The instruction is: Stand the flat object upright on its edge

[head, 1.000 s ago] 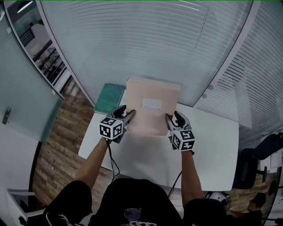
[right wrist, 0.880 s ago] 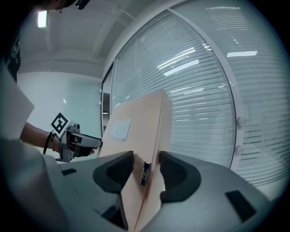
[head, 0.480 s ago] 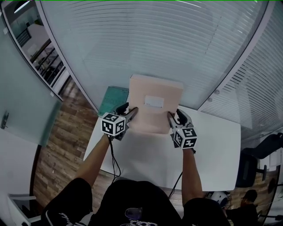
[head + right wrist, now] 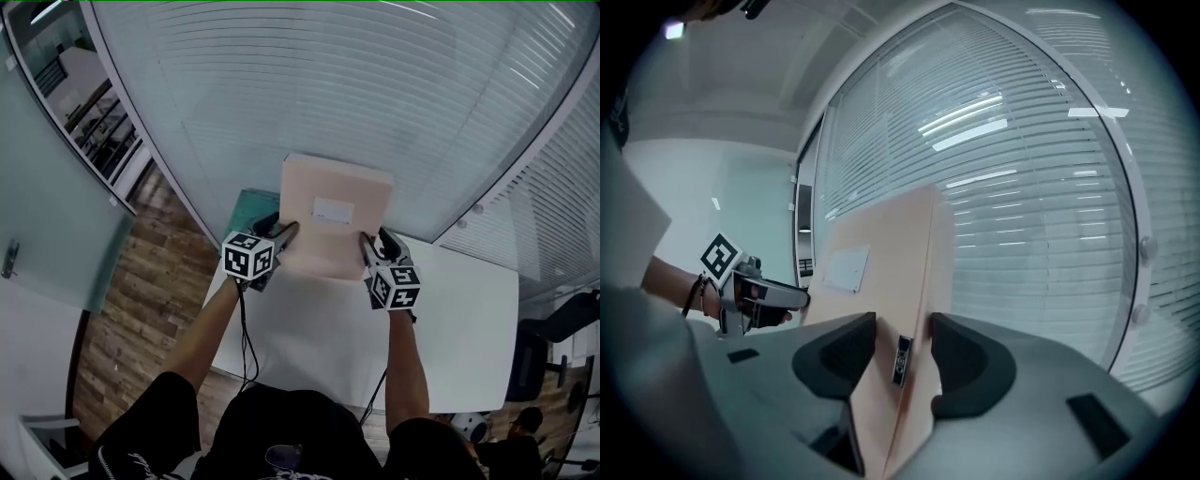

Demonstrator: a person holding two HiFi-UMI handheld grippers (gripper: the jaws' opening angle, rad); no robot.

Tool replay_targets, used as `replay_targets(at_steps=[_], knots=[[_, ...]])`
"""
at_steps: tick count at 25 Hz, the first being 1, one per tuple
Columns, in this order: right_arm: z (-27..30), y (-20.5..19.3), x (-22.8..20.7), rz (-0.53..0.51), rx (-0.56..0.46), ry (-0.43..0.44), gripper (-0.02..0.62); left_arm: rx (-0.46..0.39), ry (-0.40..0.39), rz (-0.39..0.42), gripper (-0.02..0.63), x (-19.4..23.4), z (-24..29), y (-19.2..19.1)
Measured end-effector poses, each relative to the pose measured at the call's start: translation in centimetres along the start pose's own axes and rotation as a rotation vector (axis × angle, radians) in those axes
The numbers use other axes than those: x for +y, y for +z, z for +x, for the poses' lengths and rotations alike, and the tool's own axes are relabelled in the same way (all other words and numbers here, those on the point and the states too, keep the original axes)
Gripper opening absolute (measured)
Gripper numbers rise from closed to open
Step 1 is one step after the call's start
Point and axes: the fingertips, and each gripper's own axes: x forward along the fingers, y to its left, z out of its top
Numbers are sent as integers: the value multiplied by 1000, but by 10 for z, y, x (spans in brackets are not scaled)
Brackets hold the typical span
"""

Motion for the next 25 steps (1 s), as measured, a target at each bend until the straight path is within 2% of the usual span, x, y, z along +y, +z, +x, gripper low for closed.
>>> replay_targets(at_steps=[9,25], knots=[[48,5,3,14,-2,-29,199,-3,15,-5,236,46,20,9],[86,4,-11,32,2,-65,199,3,43,32,236,73,50,16]])
